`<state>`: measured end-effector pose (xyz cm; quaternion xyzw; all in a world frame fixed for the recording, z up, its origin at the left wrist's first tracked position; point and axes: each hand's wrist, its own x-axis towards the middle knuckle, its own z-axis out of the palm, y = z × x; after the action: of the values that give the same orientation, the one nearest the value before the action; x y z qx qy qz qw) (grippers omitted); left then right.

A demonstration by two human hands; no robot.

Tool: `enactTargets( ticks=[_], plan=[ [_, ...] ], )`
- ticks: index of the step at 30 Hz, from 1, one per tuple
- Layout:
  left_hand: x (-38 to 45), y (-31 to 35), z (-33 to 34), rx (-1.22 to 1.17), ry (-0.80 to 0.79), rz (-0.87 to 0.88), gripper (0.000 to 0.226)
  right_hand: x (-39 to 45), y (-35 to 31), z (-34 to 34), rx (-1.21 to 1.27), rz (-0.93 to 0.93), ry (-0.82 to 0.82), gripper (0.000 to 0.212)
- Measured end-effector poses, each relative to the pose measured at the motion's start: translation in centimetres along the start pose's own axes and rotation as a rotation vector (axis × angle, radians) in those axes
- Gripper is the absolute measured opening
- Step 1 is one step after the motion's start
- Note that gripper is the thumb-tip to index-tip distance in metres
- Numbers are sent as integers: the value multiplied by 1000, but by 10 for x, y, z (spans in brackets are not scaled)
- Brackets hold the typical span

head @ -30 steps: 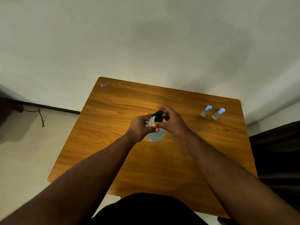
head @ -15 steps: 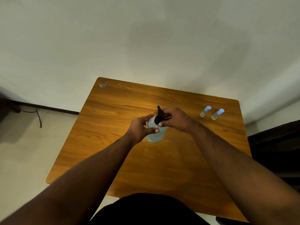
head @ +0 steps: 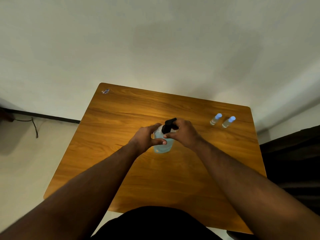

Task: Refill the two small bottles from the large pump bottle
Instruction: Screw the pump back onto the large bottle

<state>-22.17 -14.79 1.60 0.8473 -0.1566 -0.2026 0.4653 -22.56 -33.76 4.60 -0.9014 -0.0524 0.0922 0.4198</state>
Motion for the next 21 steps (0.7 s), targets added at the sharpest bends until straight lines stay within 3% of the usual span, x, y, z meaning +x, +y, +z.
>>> enactTargets(
  ticks=[2,6,10,12,18,21],
  plan=[
    [1,-2,-1,16,22,7,65,-3,1,15,-82,-51,151,30],
    [5,-4,-2,47,-5,25,66,-7,8,21,-79,-5,227,30],
    [5,-5,0,9,-17,52,63,-5,4,5,14,86,83,55],
    [6,-7,1,2,-8,49,62,-5,3,10,74,69,64,53],
    [7,-16,9,-4,53,-62,78,-13,-1,41,61,202,334,41],
    [9,-18,8,24,36,-70,80,-14,-3,50,73,243,370,44]
  ],
)
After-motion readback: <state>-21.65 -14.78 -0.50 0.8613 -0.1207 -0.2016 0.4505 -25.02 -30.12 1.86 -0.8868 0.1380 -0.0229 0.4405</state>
